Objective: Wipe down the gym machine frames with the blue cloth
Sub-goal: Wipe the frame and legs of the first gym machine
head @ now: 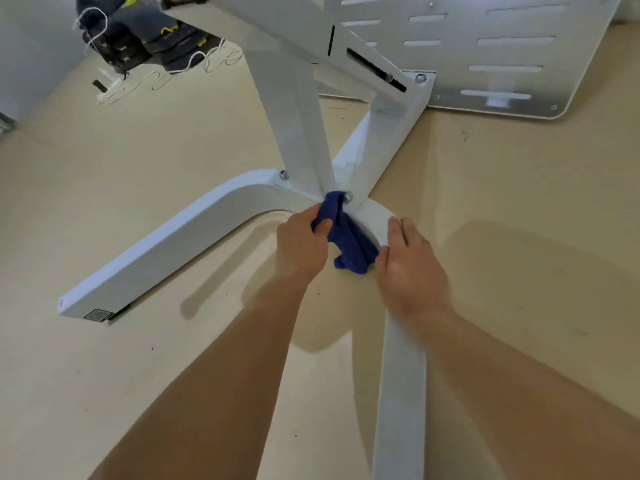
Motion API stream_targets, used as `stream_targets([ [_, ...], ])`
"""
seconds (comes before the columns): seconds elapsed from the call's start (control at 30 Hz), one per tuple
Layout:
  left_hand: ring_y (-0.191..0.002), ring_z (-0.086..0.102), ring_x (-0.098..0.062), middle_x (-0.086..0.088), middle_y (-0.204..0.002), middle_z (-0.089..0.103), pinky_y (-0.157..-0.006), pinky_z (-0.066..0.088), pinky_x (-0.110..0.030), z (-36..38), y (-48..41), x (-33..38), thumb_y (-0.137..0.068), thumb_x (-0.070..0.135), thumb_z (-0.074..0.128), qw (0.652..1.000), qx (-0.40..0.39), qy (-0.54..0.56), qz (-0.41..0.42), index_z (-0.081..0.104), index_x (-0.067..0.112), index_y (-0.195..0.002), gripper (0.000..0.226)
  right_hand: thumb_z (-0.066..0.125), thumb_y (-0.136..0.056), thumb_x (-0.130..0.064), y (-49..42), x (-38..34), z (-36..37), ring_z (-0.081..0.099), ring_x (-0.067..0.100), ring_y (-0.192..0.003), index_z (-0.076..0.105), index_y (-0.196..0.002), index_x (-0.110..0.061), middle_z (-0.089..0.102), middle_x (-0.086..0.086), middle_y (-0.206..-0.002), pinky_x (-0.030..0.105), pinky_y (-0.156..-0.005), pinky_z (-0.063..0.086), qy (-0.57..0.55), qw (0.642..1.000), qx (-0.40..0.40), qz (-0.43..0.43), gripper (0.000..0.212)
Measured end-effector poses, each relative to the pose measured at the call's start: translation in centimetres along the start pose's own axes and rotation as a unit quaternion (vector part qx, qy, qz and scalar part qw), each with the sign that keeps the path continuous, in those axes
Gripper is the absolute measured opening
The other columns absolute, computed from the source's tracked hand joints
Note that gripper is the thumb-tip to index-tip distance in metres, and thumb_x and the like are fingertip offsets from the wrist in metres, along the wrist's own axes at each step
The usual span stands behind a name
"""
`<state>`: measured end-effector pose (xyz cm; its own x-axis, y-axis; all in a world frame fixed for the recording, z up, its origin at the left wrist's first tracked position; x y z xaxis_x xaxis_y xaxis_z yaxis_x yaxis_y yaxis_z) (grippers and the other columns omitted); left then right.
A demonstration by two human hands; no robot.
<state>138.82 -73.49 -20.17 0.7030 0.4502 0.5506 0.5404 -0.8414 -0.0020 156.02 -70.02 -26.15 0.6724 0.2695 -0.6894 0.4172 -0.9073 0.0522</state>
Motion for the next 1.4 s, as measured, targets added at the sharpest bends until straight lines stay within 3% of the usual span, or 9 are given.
stream_targets([
  [0.17,-0.056,0.047,-0.009,0.012,-0.057,0.051,-0.053,0.029,-0.021,-1.3,5.3,-0.1,-0.090,0.019,0.058,0.999,0.032,-0.008,-0.019,0.046,0.034,-0.060,0.035,0.034,-0.103,-0.024,0.1,-0.3,-0.2,0.038,0.030,-0.133,0.026,-0.153,-0.007,0.028,0.010,-0.155,0.036,-0.099,0.039,0.004,1.000,0.002,-0.011,0.053],
  [0.37,-0.064,0.061,-0.010,0.011,-0.065,0.065,-0.061,0.044,-0.025,-1.4,11.5,3.4,-0.086,0.026,0.062,0.996,0.003,0.047,-0.072,0.070,0.030,-0.079,0.011,0.033,-0.102,-0.024,5.5,1.6,-2.2,0.020,0.029,-0.148,0.029,-0.151,-0.016,0.022,0.006,-0.162,0.048,-0.116,0.026,0.006,0.996,-0.085,0.000,0.050],
  [0.47,-0.065,0.065,-0.011,0.010,-0.066,0.069,-0.061,0.047,-0.024,-1.6,15.0,6.5,-0.085,0.028,0.065,0.992,-0.021,0.095,-0.083,0.071,0.031,-0.079,0.009,0.048,-0.097,-0.019,11.1,-1.1,-6.1,0.043,0.022,-0.133,0.024,-0.154,-0.022,0.042,0.000,-0.150,0.035,-0.105,0.038,-0.083,0.985,-0.148,-0.041,0.061],
  [0.6,-0.067,0.068,-0.020,0.005,-0.066,0.070,-0.069,0.057,-0.040,-2.4,20.3,10.7,-0.085,0.028,0.070,0.974,-0.083,0.174,-0.120,0.072,0.023,-0.075,0.011,0.068,-0.089,-0.019,17.7,-3.1,-10.6,0.055,0.009,-0.117,0.018,-0.155,-0.035,0.056,-0.006,-0.137,0.026,-0.101,0.044,-0.190,0.963,-0.187,-0.041,0.085],
  [0.7,-0.081,0.073,-0.025,-0.005,-0.082,0.075,-0.074,0.061,-0.041,-3.9,24.1,14.8,-0.088,0.020,0.071,0.947,-0.157,0.237,-0.148,0.074,0.017,-0.086,0.005,0.068,-0.089,-0.019,21.1,-3.5,-15.8,0.057,-0.003,-0.103,0.041,-0.140,-0.033,0.060,-0.009,-0.124,0.012,-0.084,0.047,-0.244,0.959,-0.146,-0.020,0.059],
  [0.83,-0.077,0.073,-0.010,0.000,-0.085,0.077,-0.066,0.058,-0.021,-6.6,29.4,21.9,-0.094,0.021,0.065,0.916,-0.267,0.257,-0.153,0.074,0.022,-0.092,0.010,0.066,-0.087,-0.027,25.7,-3.6,-23.5,0.061,0.012,-0.104,0.044,-0.124,-0.034,0.057,-0.007,-0.120,0.030,-0.083,0.053,-0.255,0.955,-0.136,0.064,0.043],
  [1.03,-0.089,0.072,-0.014,0.007,-0.093,0.076,-0.082,0.056,-0.033,-15.0,34.5,28.5,-0.096,0.038,0.058,0.904,-0.283,0.226,-0.227,0.073,0.019,-0.097,0.024,0.043,-0.085,-0.001,31.9,-8.0,-36.1,0.056,0.011,-0.064,0.052,-0.105,-0.028,0.066,0.000,-0.082,0.021,-0.058,0.044,-0.192,0.958,-0.168,0.131,0.035],
  [1.23,-0.084,0.068,-0.016,0.001,-0.097,0.074,-0.085,0.053,-0.035,-25.1,38.0,36.0,-0.096,0.033,0.057,0.906,-0.331,0.127,-0.233,0.071,0.018,-0.093,0.021,0.044,-0.085,-0.003,37.4,-14.4,-49.4,0.064,0.016,-0.074,0.059,-0.101,-0.033,0.069,-0.004,-0.088,0.032,-0.069,0.054,-0.148,0.949,-0.218,0.171,0.037],
  [1.4,-0.082,0.067,-0.018,-0.007,-0.100,0.073,-0.072,0.050,-0.025,-32.3,38.6,44.2,-0.094,0.031,0.057,0.894,-0.383,0.084,-0.219,0.070,0.015,-0.094,0.020,0.049,-0.087,-0.006,38.8,-19.4,-60.4,0.066,0.016,-0.086,0.065,-0.104,-0.033,0.069,-0.003,-0.097,0.033,-0.077,0.054,-0.102,0.944,-0.265,0.168,0.036],
])
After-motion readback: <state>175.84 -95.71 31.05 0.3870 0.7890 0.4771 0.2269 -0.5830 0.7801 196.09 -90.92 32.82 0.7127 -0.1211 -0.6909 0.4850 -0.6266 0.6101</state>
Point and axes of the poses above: each hand's wrist, its own y-axis away from the middle knuckle, its own z-axis out of the palm, x = y × z, the point moved 10 cm from there along -y, towards the middle knuckle
